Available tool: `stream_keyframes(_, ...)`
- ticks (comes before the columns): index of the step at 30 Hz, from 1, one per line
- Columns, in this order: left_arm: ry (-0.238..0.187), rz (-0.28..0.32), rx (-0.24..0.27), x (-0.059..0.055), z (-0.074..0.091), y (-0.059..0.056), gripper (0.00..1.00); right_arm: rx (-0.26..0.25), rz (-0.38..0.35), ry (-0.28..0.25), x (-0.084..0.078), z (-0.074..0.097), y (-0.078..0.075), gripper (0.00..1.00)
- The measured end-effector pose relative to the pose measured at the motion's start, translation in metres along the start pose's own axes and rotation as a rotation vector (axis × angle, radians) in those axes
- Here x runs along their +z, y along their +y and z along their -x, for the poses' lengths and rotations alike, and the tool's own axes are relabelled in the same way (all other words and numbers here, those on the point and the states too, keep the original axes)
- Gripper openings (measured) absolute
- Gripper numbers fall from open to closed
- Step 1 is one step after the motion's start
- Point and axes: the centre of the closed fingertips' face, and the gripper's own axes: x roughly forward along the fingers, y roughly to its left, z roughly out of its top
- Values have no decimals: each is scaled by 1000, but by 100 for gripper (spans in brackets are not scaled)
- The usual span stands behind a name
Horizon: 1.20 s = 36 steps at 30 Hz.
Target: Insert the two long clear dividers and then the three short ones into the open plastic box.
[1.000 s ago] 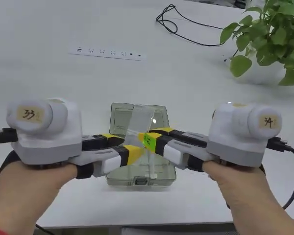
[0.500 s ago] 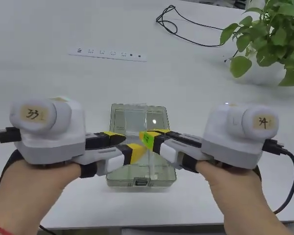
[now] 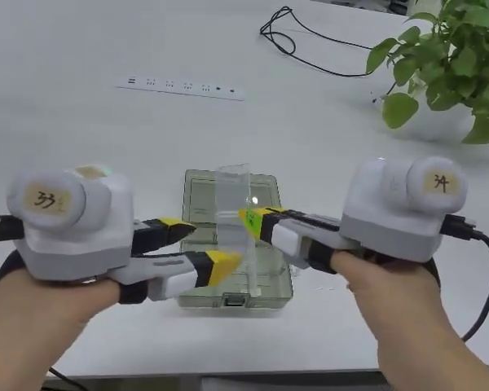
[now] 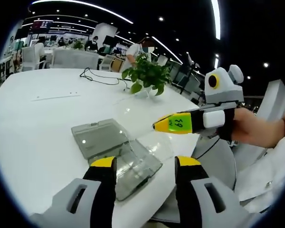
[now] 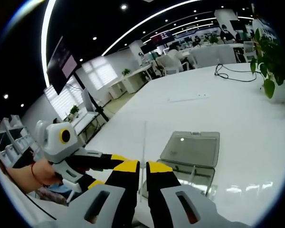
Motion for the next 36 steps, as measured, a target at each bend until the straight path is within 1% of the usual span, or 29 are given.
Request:
stream_keyframes(3,-1,-30,0,-3,5,6,59,-9,-12,4,3,-2,-3,6)
stream_keyframes(4,-2,-47,-2,-4,7,8,61,-7,-31,8,4,-3,-4,6)
stream_keyframes(6,-6,-96,-7,-5,10,10,67,1,-76,-1,8,-4,-3,6)
stream_keyframes(8,-4,-126,-16,-8,13,12,72,-9,-75,10,10,-6,-6,6)
stream_keyframes(10,-10,-148,-33,-11,14,13,79,-29,-67,25,10,-8,-9,6)
stream_keyframes(12,-3,-176,-46,-14,15,15,85,-45,-84,45,9,-11,-14,6)
stream_keyframes(13,4,-200,-56,-16,15,16,87,-54,-92,50,9,-11,-16,6)
stream_keyframes(14,10,-210,-70,-19,15,17,89,-67,-97,60,8,-13,-17,6)
stream_keyframes(16,12,-229,-83,-22,14,19,95,-97,-109,93,3,-15,-20,6)
stream_keyframes(18,34,-255,-103,-27,14,21,98,-117,-125,112,0,-17,-24,6)
stream_keyframes(20,47,-281,-113,-31,13,25,100,-137,-137,140,-4,-20,-27,6)
stream_keyframes(23,58,-303,-135,-35,12,28,100,-178,-153,196,-13,-25,-33,6)
stream_keyframes(24,66,-319,-144,-38,11,29,100,-190,-160,222,-18,-27,-34,6)
stream_keyframes(26,83,-330,-155,-42,9,31,100,-199,-187,255,-23,-31,-34,6)
stream_keyframes(27,85,-332,-165,-43,9,31,100,-207,-193,262,-24,-33,-35,6)
stream_keyframes(30,93,-339,-191,-46,6,32,100,-233,-239,308,-34,-36,-36,6)
stream_keyframes(33,99,-340,-203,-49,4,34,100,-247,-278,352,-46,-40,-37,6)
stream_keyframes(34,99,-337,-208,-50,3,36,100,-255,-285,361,-51,-42,-42,6)
stream_keyframes(35,98,-334,-211,-50,3,36,100,-259,-289,367,-54,-43,-44,6)
stream_keyframes(36,94,-332,-213,-50,3,37,100,-269,-298,384,-59,-43,-44,6)
